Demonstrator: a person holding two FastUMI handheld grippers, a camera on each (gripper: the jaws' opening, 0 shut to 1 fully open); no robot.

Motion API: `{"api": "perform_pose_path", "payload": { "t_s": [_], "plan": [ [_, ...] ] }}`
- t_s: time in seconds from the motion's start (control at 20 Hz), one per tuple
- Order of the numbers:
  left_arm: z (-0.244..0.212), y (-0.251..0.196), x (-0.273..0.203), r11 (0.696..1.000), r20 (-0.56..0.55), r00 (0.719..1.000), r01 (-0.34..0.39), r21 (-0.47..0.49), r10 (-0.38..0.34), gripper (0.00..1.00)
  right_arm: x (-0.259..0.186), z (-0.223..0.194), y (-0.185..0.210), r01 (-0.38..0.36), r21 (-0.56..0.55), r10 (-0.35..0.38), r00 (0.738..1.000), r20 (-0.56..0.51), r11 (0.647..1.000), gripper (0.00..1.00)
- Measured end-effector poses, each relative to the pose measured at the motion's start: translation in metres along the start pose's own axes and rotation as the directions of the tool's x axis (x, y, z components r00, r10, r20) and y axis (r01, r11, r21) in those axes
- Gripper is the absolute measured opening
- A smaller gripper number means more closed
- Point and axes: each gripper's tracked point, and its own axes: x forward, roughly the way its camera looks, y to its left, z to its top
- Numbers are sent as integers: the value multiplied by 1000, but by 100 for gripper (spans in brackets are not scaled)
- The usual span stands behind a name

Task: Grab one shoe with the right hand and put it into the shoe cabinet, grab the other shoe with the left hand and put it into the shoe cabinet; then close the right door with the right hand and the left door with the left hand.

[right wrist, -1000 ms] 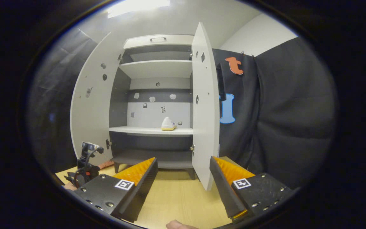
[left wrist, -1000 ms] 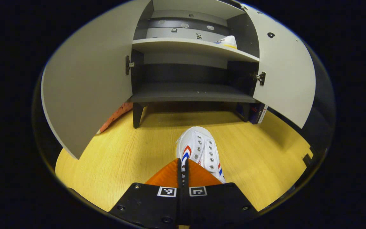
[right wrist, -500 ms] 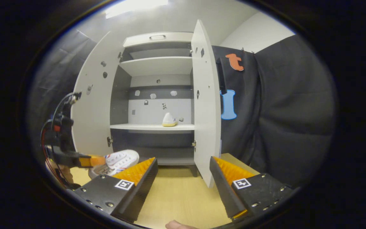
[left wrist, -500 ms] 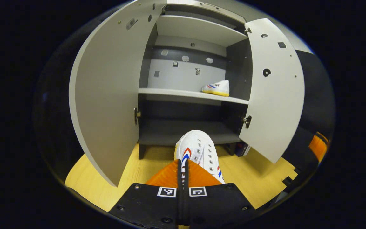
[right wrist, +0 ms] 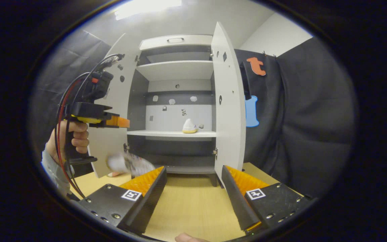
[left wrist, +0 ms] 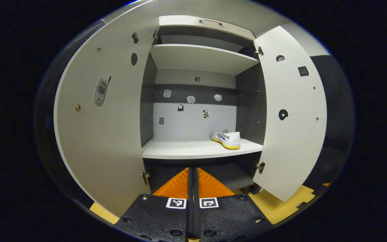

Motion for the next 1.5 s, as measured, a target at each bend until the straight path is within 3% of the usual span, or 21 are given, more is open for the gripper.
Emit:
{"api": "perform_pose_path", "payload": {
  "t_s": [0.1,0.4,0.5,0.6,0.65,0.75,0.9,1.1,1.35,1.4,1.5],
  "plan": [
    [-23,-4,-6,1000,-43,999,28,4,-28,0,4,-8,1,-5,6,5,1000,-16,1000,98],
    [-102,18,-26,1000,-187,982,5,-10,-7,2,12,-28,6,-16,-2,16,998,-59,1000,98],
    [-114,29,-37,1000,-192,981,-20,-12,17,16,14,-30,7,-15,-2,15,998,-65,1000,98],
    [-134,35,-57,999,-212,977,-36,-11,33,44,15,-34,9,-19,2,19,997,-72,1000,98],
    [-144,40,-65,999,-222,974,-48,13,50,70,15,-36,10,-21,1,21,997,-77,1000,98],
    [-170,48,-85,997,-257,963,-65,45,74,89,14,-39,11,-21,-5,20,996,-84,1000,98],
    [-221,58,-116,995,-339,936,-90,43,99,98,11,-39,15,-29,-4,29,996,-81,1000,98],
    [-273,92,-148,984,-428,887,-178,30,173,99,8,-37,18,-32,-3,32,997,-74,999,98],
    [-342,113,-169,968,-592,787,-246,-43,173,98,4,-36,25,-44,2,44,997,-68,999,98],
    [-349,110,-169,970,-608,780,-234,-69,145,96,4,-36,25,-43,-1,43,997,-68,999,98],
    [-348,100,-161,972,-592,801,-202,-125,90,89,4,-36,24,-41,-5,40,997,-69,999,98]
  ]
}}
